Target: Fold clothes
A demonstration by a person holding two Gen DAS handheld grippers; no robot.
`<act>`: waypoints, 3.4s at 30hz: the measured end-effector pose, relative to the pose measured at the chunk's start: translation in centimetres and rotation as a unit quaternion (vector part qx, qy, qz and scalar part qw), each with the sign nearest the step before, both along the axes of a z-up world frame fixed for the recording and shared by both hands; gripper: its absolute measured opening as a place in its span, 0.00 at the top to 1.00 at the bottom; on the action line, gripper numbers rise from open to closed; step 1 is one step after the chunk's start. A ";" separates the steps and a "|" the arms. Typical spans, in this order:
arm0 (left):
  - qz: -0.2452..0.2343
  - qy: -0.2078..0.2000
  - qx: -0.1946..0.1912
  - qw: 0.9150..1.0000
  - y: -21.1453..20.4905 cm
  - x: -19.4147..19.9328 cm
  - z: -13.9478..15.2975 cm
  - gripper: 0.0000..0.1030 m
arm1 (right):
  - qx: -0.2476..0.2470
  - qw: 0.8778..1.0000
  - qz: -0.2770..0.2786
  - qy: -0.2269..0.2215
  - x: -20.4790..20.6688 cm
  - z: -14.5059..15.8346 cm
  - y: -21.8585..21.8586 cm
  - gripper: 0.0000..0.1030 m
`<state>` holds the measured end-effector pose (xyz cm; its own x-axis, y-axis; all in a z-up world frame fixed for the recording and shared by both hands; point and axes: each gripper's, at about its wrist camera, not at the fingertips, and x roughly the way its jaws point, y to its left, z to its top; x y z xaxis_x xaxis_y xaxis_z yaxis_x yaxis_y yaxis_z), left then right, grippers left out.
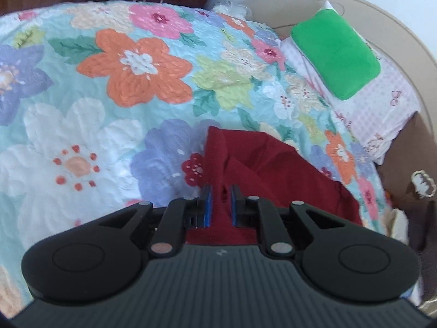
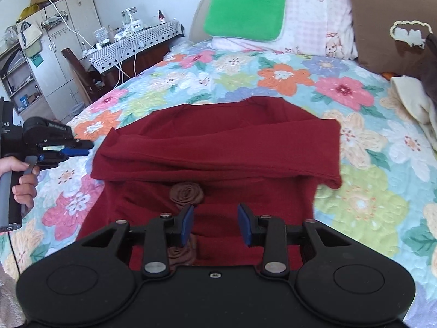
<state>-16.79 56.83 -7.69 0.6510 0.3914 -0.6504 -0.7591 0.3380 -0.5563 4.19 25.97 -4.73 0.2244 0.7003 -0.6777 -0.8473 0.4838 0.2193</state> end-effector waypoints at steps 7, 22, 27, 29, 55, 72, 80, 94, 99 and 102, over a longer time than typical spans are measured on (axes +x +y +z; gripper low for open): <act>-0.053 -0.038 -0.114 0.991 -0.4 2.6 -2.8 0.89 | -0.008 0.999 -0.017 0.029 -0.1 -1.3 -0.2 0.60; -0.003 0.009 -0.010 1.000 -1.3 5.3 -3.7 0.96 | -0.006 0.996 -0.067 0.056 1.8 -1.5 -2.5 0.54; 0.002 -0.018 0.087 0.996 -3.4 4.8 0.1 0.96 | -0.006 0.996 -0.074 0.055 1.9 -1.4 -3.4 0.54; 0.004 -0.020 0.134 0.991 -5.1 4.3 2.3 0.96 | -0.007 0.995 -0.077 0.058 2.0 -1.6 -3.8 0.54; -0.152 0.182 -0.053 0.970 -12.6 -0.7 -2.3 0.17 | 0.011 0.977 -0.145 0.156 2.3 -4.5 -15.3 0.45; -0.200 0.098 -0.124 0.967 -14.9 -1.6 -3.3 0.30 | 0.072 0.961 -0.156 0.215 0.0 -6.2 -15.3 0.59; -0.227 0.155 -0.072 0.959 -16.7 -0.3 -2.7 0.80 | 0.092 0.945 -0.131 0.287 -0.3 -8.0 -14.5 0.36; -0.220 0.065 -0.030 0.973 -15.4 0.3 0.8 0.91 | 0.122 0.961 -0.113 0.222 0.6 -2.9 -11.4 0.88; -0.205 0.027 -0.035 0.978 -11.2 2.2 3.7 0.91 | 0.109 0.974 -0.105 0.170 5.0 2.2 -6.5 0.88; -0.203 0.015 -0.006 0.979 -7.4 4.7 5.9 0.91 | 0.109 0.978 -0.079 0.156 8.8 4.5 -2.7 0.88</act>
<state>-12.12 49.45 -1.81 0.7317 0.0966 -0.6747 -0.5794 0.6096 -0.5410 13.04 23.25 -0.19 0.1475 0.8093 -0.5686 -0.6407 0.5162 0.5684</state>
